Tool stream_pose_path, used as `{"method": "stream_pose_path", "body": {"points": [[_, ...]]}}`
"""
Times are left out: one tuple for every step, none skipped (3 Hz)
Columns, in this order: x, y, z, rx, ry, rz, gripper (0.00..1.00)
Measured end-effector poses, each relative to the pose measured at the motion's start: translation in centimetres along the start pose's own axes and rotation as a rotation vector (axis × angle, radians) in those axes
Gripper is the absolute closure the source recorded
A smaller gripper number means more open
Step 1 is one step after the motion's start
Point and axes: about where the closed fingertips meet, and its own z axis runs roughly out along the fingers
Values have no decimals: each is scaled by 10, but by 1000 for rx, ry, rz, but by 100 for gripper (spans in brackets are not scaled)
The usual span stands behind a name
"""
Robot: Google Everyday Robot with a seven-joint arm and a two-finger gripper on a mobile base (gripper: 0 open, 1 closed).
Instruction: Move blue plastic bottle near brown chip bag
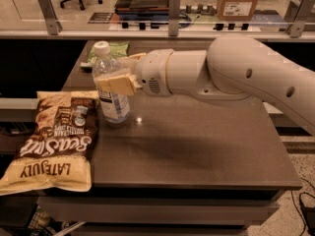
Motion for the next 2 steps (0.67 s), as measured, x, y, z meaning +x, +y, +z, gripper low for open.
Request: {"method": "stream_pose_path", "body": {"points": [[-2, 2, 1, -2, 0, -4, 0], [-2, 2, 1, -2, 0, -4, 0]]}}
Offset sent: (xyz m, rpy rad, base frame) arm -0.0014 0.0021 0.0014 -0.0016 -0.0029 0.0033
